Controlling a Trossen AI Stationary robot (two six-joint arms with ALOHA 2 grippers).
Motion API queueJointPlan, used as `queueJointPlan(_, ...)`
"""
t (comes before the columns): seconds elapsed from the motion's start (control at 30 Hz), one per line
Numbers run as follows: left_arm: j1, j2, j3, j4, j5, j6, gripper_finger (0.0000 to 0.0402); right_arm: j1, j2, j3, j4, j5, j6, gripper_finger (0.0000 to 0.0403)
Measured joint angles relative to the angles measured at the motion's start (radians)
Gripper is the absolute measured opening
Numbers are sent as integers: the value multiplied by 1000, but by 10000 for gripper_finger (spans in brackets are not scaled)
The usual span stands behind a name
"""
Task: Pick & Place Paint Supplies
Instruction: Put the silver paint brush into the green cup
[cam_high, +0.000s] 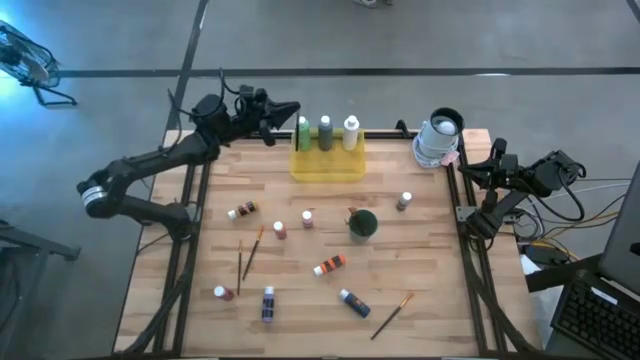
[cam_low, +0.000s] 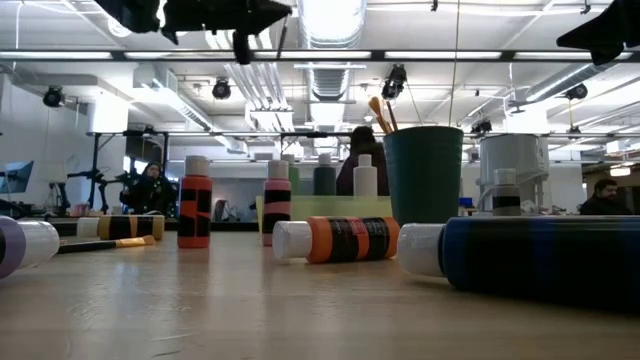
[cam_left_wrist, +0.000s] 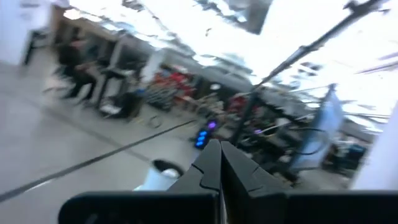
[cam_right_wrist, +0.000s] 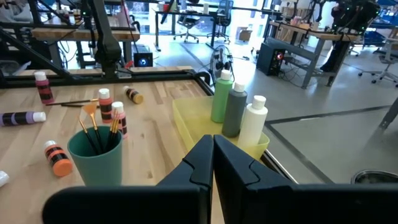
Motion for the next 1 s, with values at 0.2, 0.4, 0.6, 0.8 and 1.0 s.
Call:
queueJointPlan(0.2, -1, 54, 23, 100, 58, -14, 0, 0, 0, 0, 0, 0, 0, 8)
queueJointPlan(0.4, -1, 70, 23, 95, 74, -20, 0, 0, 0, 0, 0, 0, 0, 8)
queueJointPlan(0.6, -2, 69, 22, 96, 78, -21, 0, 0, 0, -6, 135, 20, -116, 8)
queueJointPlan(0.8, -2, 69, 22, 96, 77, -20, 0, 0, 16, -13, 643, 73, -347, 8)
queueJointPlan(1.0, -2, 68, 21, 96, 77, -19, 0, 0, 92, -23, 1390, -136, -704, 8)
